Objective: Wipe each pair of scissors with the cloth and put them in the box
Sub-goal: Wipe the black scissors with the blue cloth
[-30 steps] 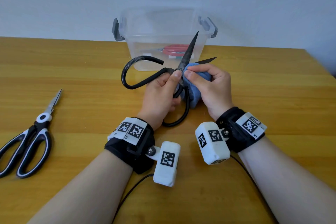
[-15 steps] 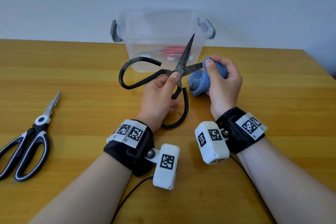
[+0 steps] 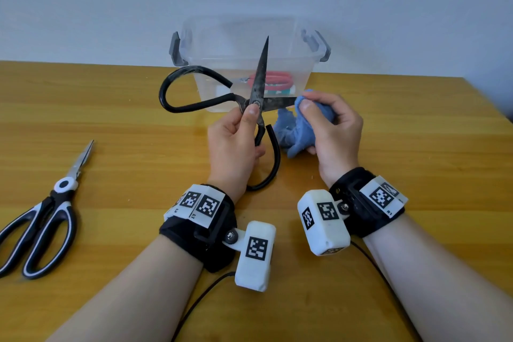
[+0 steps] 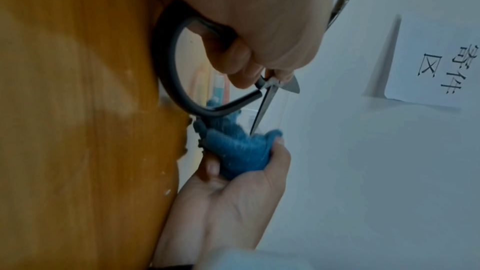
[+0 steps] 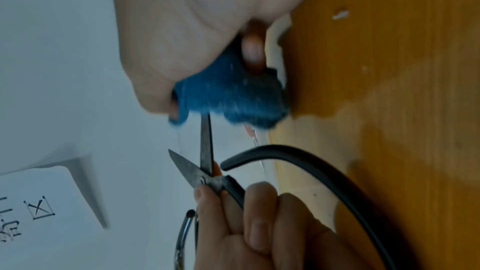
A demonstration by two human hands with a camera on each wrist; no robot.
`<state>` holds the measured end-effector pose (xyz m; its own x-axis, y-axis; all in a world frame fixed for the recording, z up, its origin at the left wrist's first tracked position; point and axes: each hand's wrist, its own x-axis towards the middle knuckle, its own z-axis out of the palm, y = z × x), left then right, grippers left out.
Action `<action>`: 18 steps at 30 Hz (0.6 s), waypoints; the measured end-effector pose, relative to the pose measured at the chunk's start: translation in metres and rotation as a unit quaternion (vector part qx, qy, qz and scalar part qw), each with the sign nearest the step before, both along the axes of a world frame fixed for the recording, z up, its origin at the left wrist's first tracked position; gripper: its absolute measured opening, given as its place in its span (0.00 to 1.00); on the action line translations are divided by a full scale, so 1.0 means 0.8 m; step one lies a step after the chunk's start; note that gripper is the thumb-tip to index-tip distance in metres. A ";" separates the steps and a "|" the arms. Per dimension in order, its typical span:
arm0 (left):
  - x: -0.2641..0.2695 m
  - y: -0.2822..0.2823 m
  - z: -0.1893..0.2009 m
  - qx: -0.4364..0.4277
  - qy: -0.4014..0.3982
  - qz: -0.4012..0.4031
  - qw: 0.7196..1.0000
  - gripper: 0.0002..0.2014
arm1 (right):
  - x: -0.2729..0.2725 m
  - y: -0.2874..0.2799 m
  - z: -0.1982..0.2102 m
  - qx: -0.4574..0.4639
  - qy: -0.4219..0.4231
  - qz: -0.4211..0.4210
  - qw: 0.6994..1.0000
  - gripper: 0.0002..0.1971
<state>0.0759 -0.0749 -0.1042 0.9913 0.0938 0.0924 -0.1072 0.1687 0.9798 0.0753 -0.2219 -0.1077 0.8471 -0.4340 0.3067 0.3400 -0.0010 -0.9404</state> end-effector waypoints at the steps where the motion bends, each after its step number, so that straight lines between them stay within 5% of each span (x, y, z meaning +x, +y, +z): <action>1: 0.001 0.000 -0.001 -0.002 -0.005 0.000 1.000 0.23 | -0.003 0.003 0.002 -0.007 0.005 0.035 0.999 0.08; 4: -0.002 -0.002 0.000 -0.001 -0.027 -0.021 0.999 0.22 | -0.008 0.009 0.003 -0.035 0.010 0.098 0.995 0.09; 18: -0.003 -0.003 -0.003 0.013 -0.047 -0.087 0.995 0.20 | 0.000 0.009 -0.003 -0.073 -0.026 0.090 0.993 0.08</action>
